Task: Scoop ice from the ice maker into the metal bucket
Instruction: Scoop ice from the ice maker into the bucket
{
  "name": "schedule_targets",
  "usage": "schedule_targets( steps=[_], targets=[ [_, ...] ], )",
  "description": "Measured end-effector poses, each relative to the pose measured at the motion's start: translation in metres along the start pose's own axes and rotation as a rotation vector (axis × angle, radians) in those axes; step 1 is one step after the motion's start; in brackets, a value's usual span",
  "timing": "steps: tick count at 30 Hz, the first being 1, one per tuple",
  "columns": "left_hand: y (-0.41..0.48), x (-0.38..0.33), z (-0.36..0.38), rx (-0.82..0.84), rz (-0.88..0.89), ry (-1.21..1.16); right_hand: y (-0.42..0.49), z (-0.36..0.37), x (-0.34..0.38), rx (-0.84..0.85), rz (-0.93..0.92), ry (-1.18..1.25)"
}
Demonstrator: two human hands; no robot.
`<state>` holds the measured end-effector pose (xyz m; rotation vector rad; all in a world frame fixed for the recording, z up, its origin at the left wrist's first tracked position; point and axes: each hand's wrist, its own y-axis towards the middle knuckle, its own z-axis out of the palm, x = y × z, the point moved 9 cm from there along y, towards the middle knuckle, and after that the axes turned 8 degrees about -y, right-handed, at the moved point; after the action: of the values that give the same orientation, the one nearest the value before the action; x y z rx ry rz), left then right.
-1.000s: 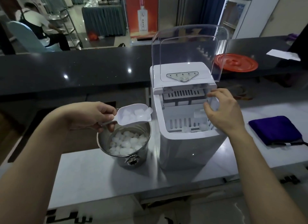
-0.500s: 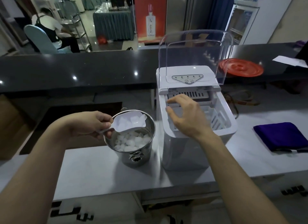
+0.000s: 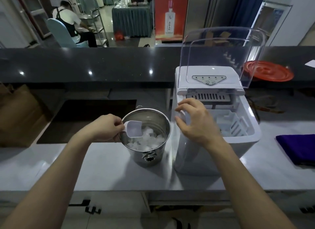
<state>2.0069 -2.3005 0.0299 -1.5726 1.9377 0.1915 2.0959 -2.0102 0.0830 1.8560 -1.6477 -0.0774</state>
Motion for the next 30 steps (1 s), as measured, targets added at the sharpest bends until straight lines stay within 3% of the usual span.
schedule_targets(
  steps=[9,18,25,30],
  targets=[
    [-0.003,-0.033,-0.016,-0.184,0.099,-0.01,-0.002,0.0,0.001,0.01,0.023,0.006],
    [0.0,-0.027,-0.011,-0.117,0.099,-0.087,-0.003,-0.004,0.001,-0.002,0.038,0.041],
    [-0.007,-0.024,0.005,0.123,0.145,-0.611,-0.013,-0.031,0.009,-0.22,0.052,0.173],
    [-0.025,-0.064,0.01,0.218,0.299,-0.836,-0.015,-0.026,0.024,-0.179,0.086,0.261]
  ],
)
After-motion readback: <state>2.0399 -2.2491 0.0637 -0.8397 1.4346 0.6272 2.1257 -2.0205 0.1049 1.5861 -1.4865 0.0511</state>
